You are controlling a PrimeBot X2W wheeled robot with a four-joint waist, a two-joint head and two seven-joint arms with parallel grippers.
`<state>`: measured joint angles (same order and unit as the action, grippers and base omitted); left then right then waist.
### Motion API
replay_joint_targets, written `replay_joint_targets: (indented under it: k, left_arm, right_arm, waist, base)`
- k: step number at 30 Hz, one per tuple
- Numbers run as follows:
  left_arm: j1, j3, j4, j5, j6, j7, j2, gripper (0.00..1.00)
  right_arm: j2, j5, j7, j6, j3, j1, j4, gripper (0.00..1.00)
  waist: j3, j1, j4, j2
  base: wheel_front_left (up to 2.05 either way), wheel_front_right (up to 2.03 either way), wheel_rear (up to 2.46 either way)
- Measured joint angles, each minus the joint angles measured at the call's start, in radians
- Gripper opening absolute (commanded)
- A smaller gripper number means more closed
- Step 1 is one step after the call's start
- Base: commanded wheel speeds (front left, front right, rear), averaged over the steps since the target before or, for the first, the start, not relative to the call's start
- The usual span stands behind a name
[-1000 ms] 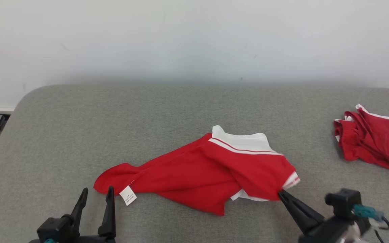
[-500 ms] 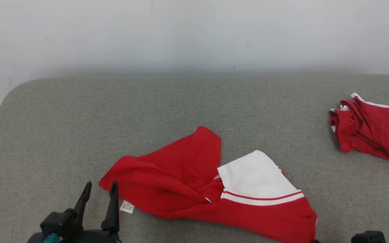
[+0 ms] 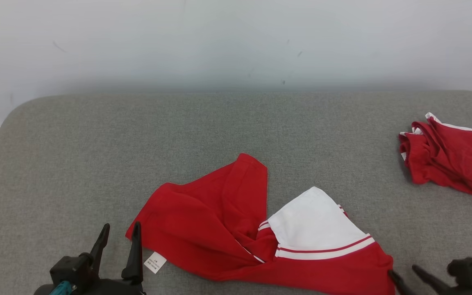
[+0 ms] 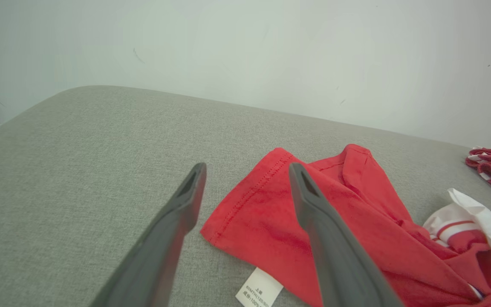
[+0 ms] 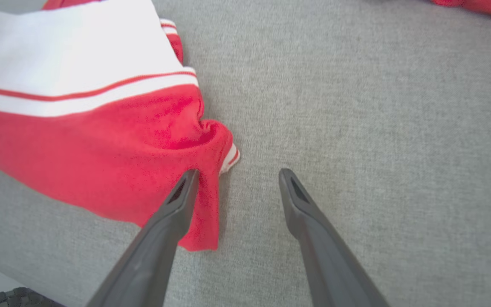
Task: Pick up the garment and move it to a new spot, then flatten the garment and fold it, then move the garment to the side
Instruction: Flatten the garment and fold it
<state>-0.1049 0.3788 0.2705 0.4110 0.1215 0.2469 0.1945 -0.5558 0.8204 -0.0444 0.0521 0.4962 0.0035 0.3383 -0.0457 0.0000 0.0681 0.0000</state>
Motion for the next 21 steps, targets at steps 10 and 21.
replay_joint_targets:
  k: [10,21]
  left_arm:
    - [-0.008,0.002,0.077,0.041,-0.041,-0.048,0.008,1.00]
    - [-0.180,0.024,0.236,0.065,-0.139,-0.161,0.030,1.00]
  right_arm:
    - [-0.047,0.063,-0.046,-0.041,-0.113,-0.044,-0.204,1.00]
    - [0.078,-0.062,0.086,-0.098,0.035,-0.343,-0.133,1.00]
  waist:
    - [0.013,0.0000,-0.017,0.0000]
    - [-0.031,0.0000,-0.013,0.0000]
  base:
    - [0.00,0.00,0.00]
    - [0.00,0.00,0.00]
